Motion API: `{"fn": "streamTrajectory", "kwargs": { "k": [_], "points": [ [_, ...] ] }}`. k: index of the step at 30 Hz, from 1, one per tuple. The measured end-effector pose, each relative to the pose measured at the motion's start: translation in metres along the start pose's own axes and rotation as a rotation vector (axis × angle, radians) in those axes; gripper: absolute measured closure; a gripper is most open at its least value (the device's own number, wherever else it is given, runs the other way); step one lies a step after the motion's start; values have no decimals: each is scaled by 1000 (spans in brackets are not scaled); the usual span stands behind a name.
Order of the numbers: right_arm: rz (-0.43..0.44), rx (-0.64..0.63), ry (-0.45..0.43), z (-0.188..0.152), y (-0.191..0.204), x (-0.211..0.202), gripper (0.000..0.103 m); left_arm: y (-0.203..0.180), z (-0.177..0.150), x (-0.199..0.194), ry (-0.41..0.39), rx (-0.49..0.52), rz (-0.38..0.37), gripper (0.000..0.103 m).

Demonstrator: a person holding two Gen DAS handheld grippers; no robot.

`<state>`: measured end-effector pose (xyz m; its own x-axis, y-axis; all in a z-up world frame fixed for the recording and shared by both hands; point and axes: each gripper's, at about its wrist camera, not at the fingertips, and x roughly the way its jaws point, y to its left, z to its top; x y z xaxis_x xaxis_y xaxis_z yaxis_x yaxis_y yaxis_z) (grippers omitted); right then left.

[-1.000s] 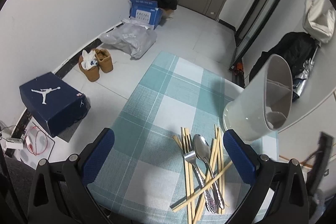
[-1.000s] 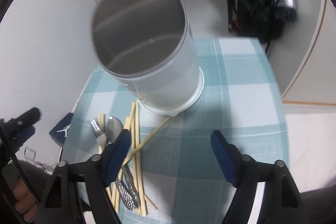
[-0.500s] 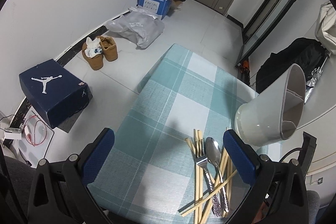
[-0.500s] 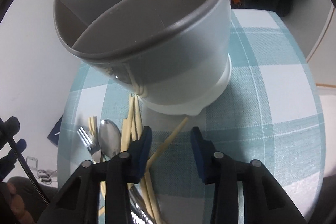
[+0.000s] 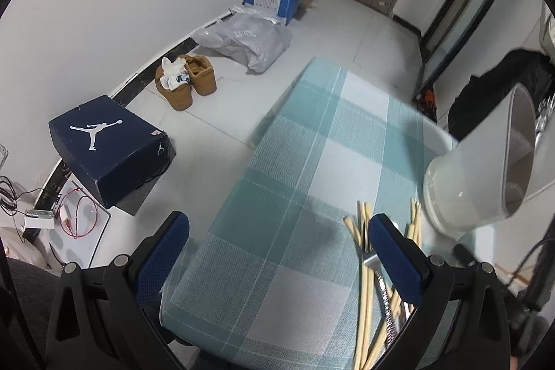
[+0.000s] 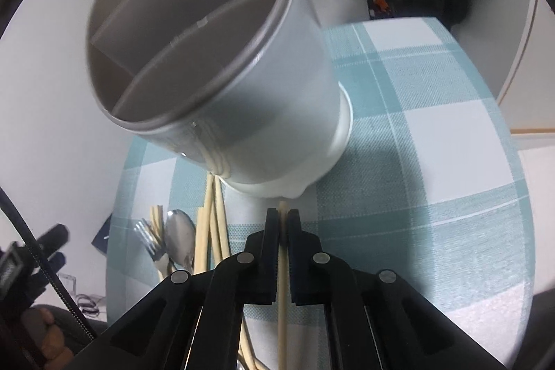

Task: Organize utensils
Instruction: 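Lower the left gripper onto the pile and close on one chopstick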

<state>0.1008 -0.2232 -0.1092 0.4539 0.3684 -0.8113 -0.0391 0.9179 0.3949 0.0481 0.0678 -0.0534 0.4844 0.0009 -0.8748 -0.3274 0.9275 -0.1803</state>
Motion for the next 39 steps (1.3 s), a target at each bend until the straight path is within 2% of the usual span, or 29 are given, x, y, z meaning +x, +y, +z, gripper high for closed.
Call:
{"fn": "streamTrajectory", "kwargs": {
  "k": [4,9,13,18,23,27,29,32,35,39],
  "points": [
    [28,-13,-42,1,-7,-18,99,-4,-7,10,58,28,-18,1],
    [88,-19,-114,4,-17,-46,99,-14,-13,19,134,25,-115,2],
    [100,-59,-183,5,-16,-68,99,-24,-13,26,155,24,-156,5],
    [133,-113,-268,-1,-12,-92,99,-31,-13,32,150,28,-156,24],
    [166,-141,-317,4,-6,-106,100,-40,-12,37,147,56,-161,50],
    [177,-150,-327,2,-9,-105,100,-49,-13,38,146,78,-161,61],
    [180,-152,-328,0,-8,-108,100,-52,-13,40,154,88,-151,75],
    [187,-152,-328,-1,-8,-109,100,-55,-14,44,168,92,-146,90],
    [192,-150,-331,-1,-9,-111,100,-55,-12,40,150,83,-142,99],
    [190,-156,-340,-1,-8,-114,100,-57,-11,37,127,85,-141,103]
  ]
}}
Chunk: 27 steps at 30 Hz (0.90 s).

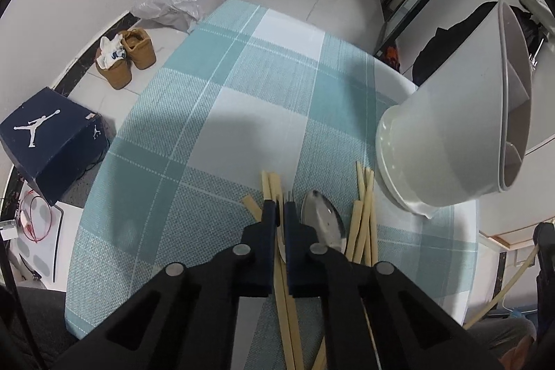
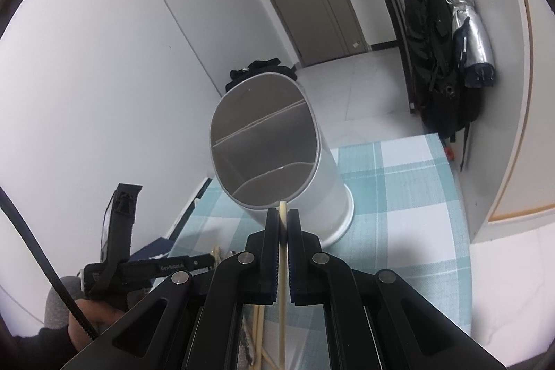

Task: Organize utensils
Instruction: 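Lower the left gripper onto the pile and close on one chopstick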

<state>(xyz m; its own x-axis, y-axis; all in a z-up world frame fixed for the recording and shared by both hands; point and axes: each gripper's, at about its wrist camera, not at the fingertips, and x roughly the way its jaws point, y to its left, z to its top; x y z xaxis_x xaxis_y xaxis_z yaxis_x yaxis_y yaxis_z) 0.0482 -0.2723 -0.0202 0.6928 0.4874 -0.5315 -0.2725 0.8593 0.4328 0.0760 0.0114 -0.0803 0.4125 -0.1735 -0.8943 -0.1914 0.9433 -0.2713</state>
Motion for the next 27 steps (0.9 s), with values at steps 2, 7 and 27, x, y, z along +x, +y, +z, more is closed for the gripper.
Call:
{"fn": "streamTrajectory", "kwargs": {
  "k": [2,7,27],
  "points": [
    [-2,1,2,1,0,0,100,-1,0,1,2,3,-5,103],
    [-7,-16,-7,0,3,-2,100,-3,-1,-4,-13,8,-28,103],
    [-4,-8,-32,-4,6,-13,99,-1,-16,7,48,122,162,51]
  ]
}}
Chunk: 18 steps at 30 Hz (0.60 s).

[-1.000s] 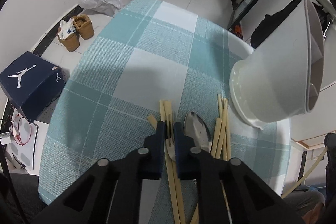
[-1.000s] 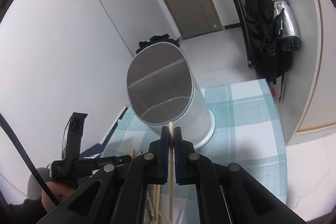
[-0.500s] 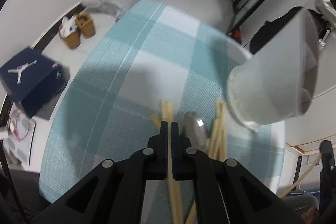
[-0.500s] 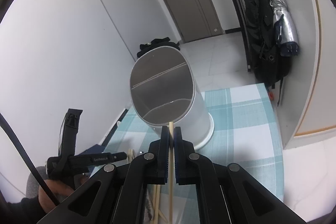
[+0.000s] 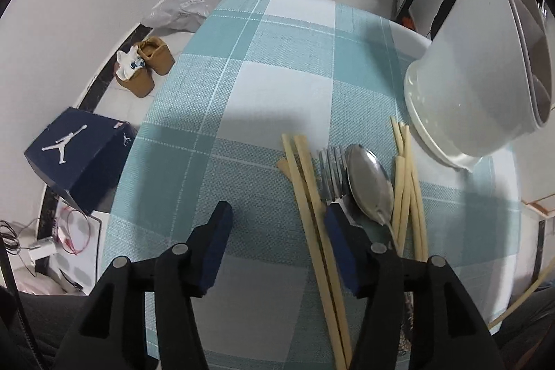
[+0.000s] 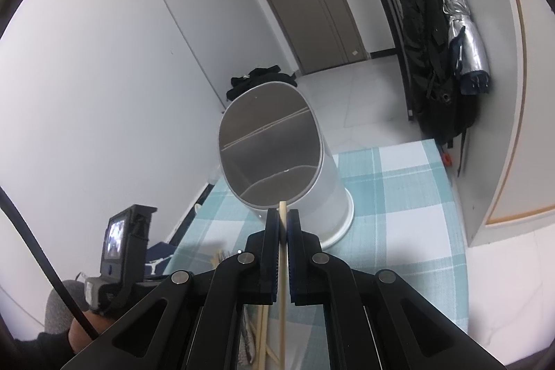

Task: Organize utensils
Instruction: 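Lower the left gripper onto the pile and close on one chopstick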

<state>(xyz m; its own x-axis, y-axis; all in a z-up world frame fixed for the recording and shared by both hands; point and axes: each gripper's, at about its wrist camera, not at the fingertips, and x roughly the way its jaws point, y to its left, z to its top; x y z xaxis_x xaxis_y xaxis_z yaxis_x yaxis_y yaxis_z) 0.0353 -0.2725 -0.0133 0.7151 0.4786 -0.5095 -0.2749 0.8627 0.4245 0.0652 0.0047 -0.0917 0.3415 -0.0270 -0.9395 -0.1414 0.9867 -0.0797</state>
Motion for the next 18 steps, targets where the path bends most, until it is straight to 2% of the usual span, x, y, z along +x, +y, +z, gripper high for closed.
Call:
{"fn": "streamTrajectory", "kwargs": {
  "k": [11,18],
  "points": [
    [6,34,9,3,-4,1,100,18,-1,-2,14,-72,-26,51],
    [11,6,10,2,2,3,100,22,-1,3,20,-95,-18,51]
  ]
}}
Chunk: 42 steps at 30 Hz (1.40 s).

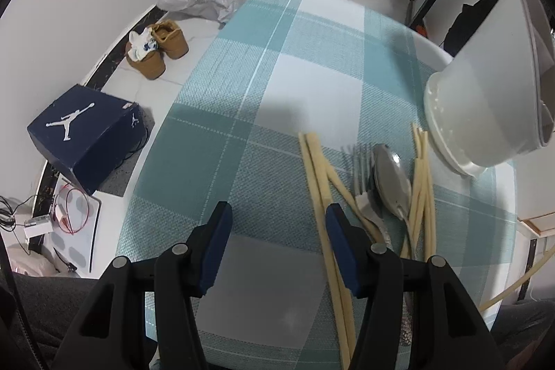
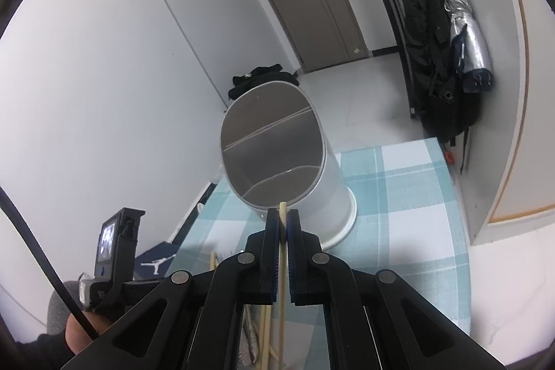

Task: Organize utensils
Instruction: 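Lower the left gripper onto the pile and close on one chopstick, then lift both chopsticks and drop them into the white holder while both tools open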

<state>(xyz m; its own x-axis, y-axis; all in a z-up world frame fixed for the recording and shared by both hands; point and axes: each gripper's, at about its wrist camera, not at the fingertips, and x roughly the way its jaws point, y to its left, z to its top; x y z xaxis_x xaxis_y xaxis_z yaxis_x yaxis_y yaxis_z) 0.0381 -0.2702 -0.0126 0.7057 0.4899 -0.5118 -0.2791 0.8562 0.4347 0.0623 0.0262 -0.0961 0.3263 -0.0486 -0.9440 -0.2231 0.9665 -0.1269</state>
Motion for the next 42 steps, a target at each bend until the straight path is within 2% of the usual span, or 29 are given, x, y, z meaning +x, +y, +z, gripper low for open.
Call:
{"fn": "streamTrajectory", "kwargs": {
  "k": [14,18,21,22,24,26,29,32,35,42],
  "points": [
    [4,0,2,0,0,0,99,-1,1,3,-3,34,60,51],
    [1,-2,1,0,-1,0,99,-12,2,5,-8,91,118,50],
    [-1,1,0,0,-1,-1,100,-10,4,5,-5,74,114,50],
    [-2,1,-1,0,-1,-1,100,-10,5,5,-6,73,115,53],
    [-1,2,-1,0,-2,-1,99,-13,9,5,-15,70,108,68],
    [0,1,-2,0,-1,-1,99,-18,13,7,-16,75,85,98],
    [-5,-14,-2,0,2,0,99,-22,15,9,-26,69,75,100],
    [-15,-38,-3,-1,6,0,99,-14,18,8,-43,10,32,101],
    [-19,-47,-11,0,7,-1,100,-8,18,-7,-104,-26,-5,101],
    [-19,-87,-48,-1,15,-9,100,-5,-1,-79,-381,-21,-127,101]
  ]
}}
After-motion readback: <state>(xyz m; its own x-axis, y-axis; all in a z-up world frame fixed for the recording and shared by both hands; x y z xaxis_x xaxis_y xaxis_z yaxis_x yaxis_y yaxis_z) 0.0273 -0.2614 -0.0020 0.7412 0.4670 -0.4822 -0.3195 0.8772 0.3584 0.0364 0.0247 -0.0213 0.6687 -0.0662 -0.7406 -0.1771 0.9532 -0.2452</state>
